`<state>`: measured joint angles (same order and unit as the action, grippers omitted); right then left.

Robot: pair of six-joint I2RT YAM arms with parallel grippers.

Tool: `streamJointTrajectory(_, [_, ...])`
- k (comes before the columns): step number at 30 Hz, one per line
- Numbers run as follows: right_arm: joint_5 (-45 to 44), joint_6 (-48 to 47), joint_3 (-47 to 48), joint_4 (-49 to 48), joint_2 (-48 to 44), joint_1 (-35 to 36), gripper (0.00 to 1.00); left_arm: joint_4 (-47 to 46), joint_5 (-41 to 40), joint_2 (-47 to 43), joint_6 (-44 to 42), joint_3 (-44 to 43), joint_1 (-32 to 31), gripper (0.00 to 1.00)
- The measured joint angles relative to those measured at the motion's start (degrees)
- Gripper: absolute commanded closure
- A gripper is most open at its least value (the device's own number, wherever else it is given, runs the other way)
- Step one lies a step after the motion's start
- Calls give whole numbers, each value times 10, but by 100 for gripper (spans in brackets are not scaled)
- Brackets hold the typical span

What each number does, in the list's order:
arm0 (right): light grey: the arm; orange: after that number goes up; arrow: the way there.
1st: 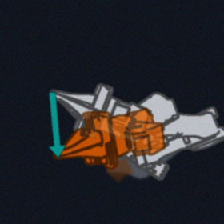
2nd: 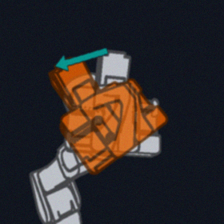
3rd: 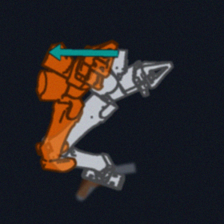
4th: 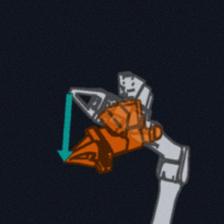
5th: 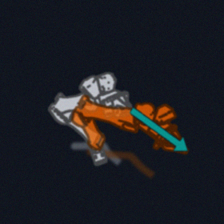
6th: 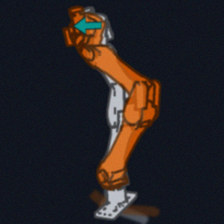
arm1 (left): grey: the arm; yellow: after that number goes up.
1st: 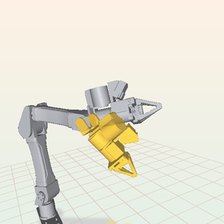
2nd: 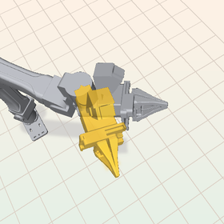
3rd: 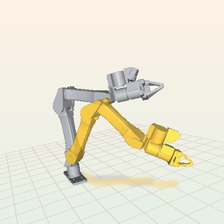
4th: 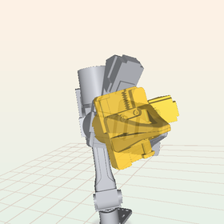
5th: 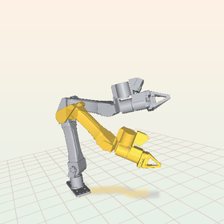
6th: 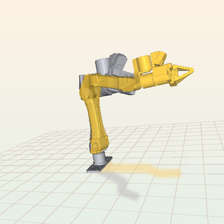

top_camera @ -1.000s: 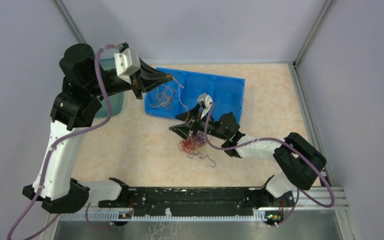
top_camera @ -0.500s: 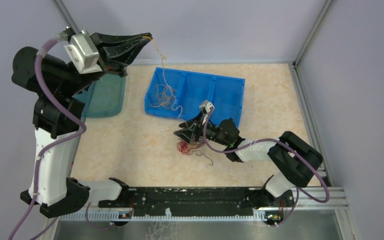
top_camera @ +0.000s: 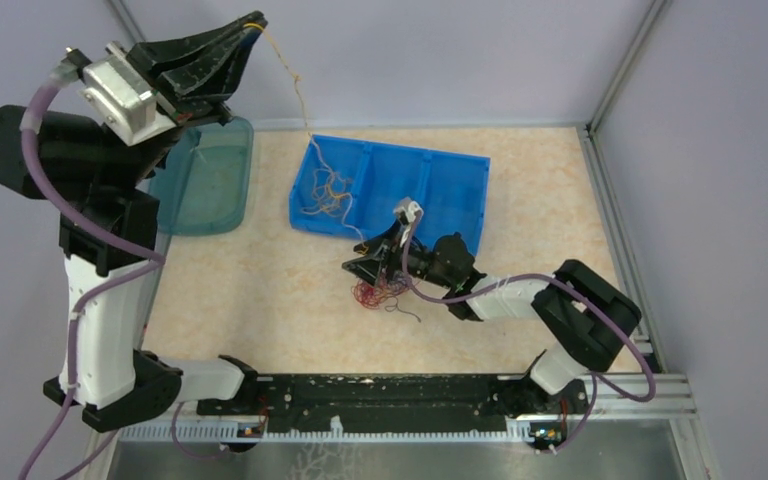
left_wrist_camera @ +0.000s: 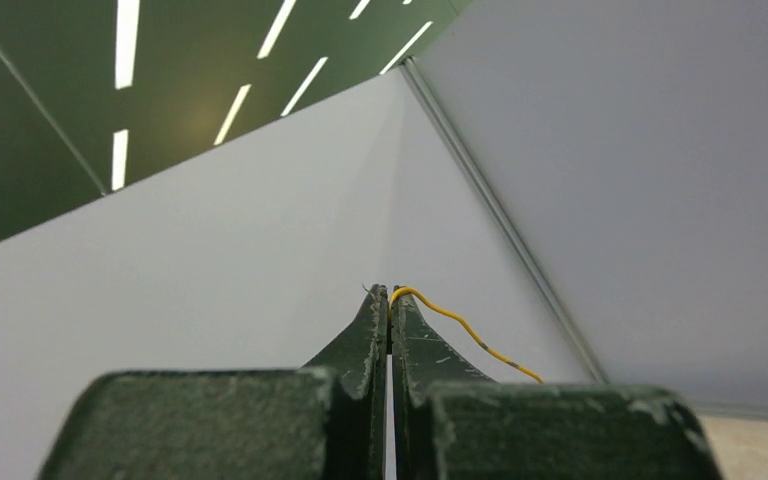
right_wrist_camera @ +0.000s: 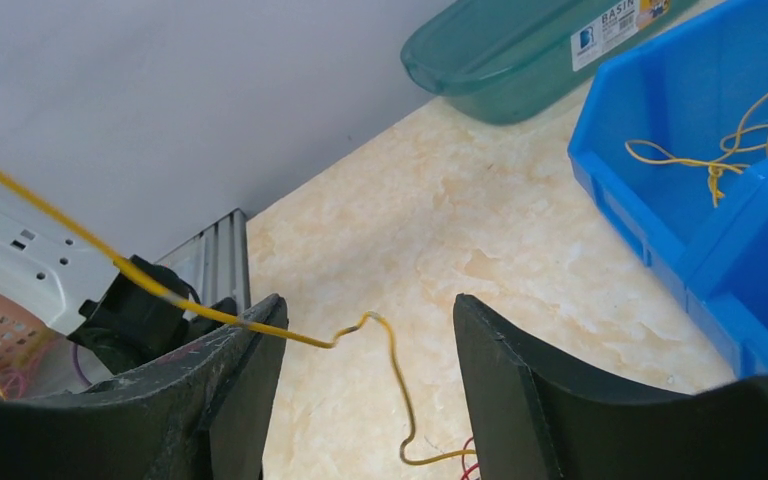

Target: Untangle the cables

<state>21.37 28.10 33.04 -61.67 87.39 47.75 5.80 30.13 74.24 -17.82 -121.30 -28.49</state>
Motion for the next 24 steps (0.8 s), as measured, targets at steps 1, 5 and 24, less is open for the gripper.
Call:
streamJointTrajectory(1, [1,2,3,-3,7,1,37,-8,-5,-2,-1,0,0,100])
streamJointTrajectory(5, [10,9,19,-9,51,13,38,-45,-28,-12,-19,0,0,100])
streamJointTrajectory(24, [-59,39,-23,-33,137,33,34,-232,-81,15,-221,-87,0,100])
